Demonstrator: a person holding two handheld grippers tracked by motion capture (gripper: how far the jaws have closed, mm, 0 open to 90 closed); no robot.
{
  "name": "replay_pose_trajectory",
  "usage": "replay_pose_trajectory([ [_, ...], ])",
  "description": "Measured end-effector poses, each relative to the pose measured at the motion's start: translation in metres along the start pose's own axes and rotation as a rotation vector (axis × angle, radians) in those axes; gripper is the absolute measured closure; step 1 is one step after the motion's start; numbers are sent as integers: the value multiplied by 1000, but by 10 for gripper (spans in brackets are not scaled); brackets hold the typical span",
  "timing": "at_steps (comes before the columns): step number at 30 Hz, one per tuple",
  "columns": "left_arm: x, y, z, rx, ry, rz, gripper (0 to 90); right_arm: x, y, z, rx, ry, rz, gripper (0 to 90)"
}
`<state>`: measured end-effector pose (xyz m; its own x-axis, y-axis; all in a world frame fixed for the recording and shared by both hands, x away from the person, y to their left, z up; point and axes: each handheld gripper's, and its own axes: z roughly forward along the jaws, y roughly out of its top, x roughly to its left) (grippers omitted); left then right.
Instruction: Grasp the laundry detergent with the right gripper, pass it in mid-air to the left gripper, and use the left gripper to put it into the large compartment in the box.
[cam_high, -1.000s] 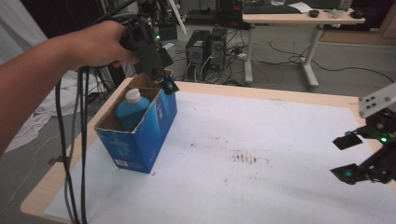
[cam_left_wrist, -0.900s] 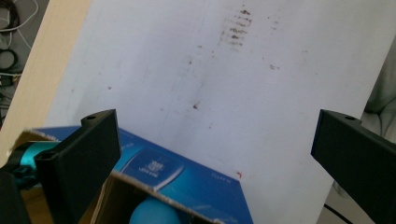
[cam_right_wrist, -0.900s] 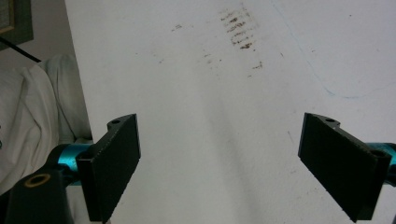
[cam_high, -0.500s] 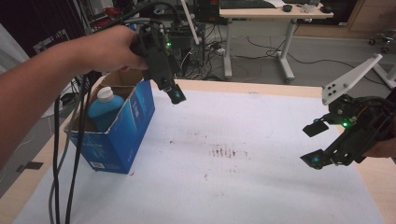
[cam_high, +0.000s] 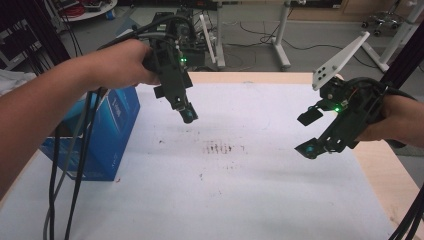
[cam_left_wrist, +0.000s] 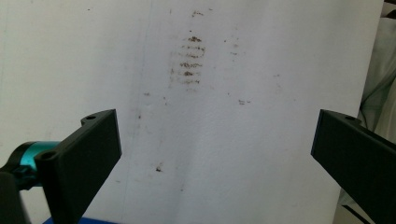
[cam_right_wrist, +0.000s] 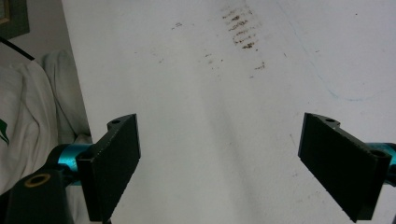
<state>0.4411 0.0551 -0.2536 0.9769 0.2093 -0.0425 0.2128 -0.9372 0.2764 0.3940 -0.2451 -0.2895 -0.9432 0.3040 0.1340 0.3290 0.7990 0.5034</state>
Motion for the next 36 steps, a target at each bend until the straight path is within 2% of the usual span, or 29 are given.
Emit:
replay_pose_trajectory([
  [19,-4,5,23,20,-34,11,16,-1,1,6,9,1,-7,125],
  [36,-3,3,23,25,-39,13,16,-1,2,9,0,9,-11,125],
])
